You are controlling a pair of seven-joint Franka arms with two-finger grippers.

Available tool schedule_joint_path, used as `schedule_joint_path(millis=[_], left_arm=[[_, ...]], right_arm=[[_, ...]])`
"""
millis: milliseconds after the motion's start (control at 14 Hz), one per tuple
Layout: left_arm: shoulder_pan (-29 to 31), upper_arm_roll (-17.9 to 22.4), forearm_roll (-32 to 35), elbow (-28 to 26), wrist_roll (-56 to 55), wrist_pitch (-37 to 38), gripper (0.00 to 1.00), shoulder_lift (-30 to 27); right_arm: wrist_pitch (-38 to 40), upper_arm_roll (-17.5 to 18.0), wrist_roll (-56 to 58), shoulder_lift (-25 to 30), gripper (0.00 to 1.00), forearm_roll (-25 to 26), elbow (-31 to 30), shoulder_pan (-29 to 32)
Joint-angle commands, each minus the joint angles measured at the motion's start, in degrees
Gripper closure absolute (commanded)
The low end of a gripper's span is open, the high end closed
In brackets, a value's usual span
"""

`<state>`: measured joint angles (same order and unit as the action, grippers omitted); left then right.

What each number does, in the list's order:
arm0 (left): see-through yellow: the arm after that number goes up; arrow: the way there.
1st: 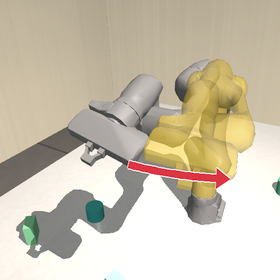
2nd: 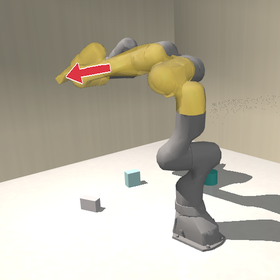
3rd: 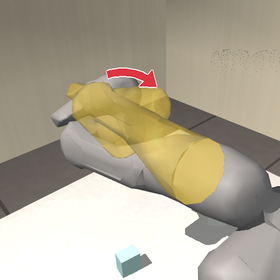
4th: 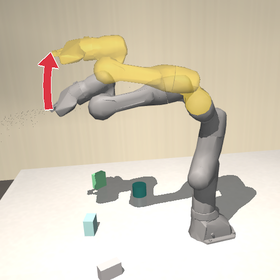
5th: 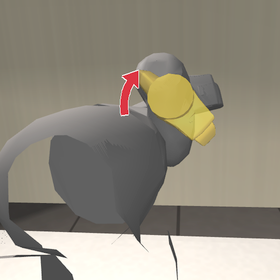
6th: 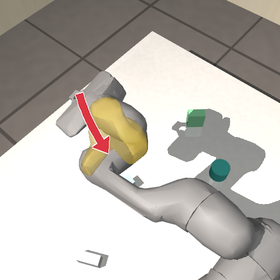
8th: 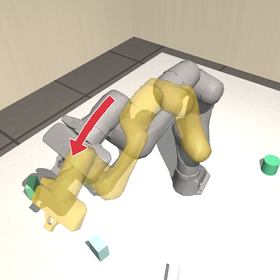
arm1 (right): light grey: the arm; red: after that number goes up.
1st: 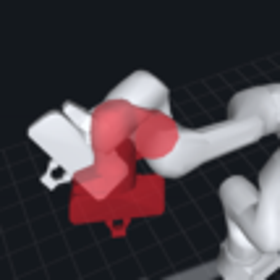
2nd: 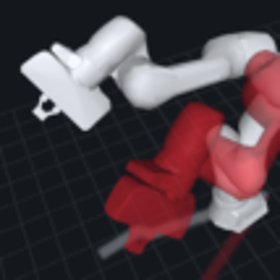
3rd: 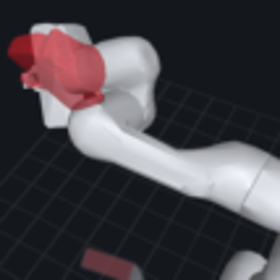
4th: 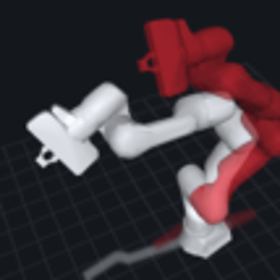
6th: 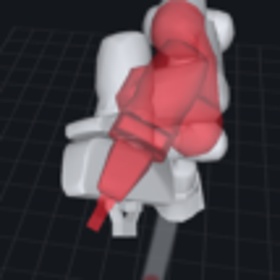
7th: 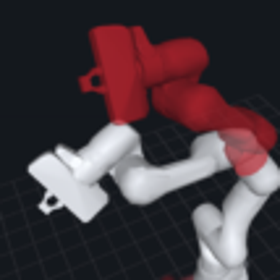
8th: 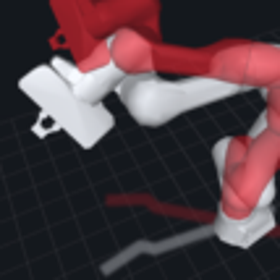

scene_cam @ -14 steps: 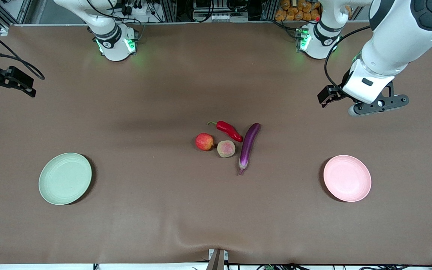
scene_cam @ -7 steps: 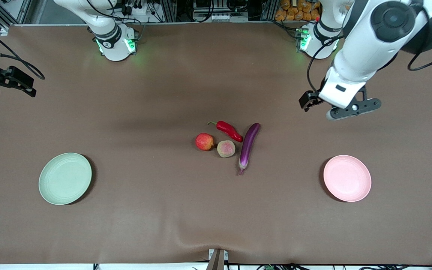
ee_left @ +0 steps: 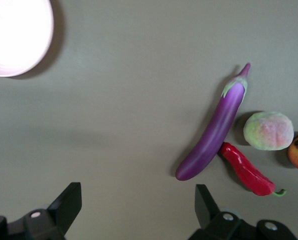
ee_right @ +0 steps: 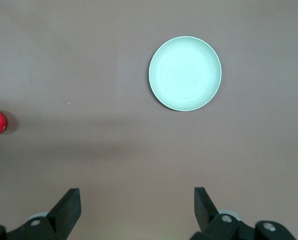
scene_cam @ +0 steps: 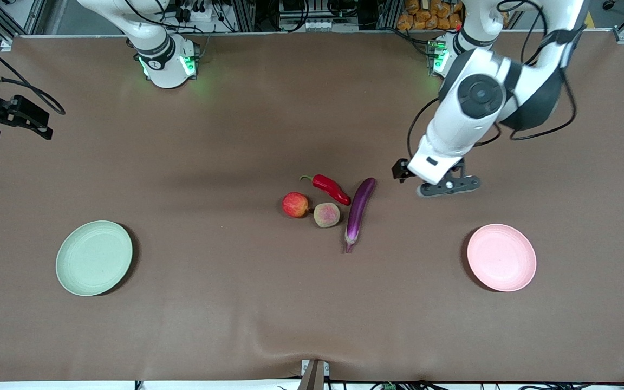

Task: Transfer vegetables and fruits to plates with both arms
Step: 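Move the left gripper down toward the purple eggplant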

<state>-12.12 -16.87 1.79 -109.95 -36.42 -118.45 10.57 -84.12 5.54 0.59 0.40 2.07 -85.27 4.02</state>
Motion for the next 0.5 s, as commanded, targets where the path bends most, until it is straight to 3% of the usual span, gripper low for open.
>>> schedule_joint_path(millis=[0,427], left_arm=[[0.0,-2.2,0.9,-0.7,-1.2,-2.9,0.00,3.2],[-2.2,-3.5,0.9,-0.6,-0.9,-10.8,0.00,12.1]], right_arm=[[0.2,0.6,0.9,0.7,0.00,-1.2,-0.7,1.3],[0.6,0.5,0.8,0.7,0.00,-1.2,-0.7,1.3]])
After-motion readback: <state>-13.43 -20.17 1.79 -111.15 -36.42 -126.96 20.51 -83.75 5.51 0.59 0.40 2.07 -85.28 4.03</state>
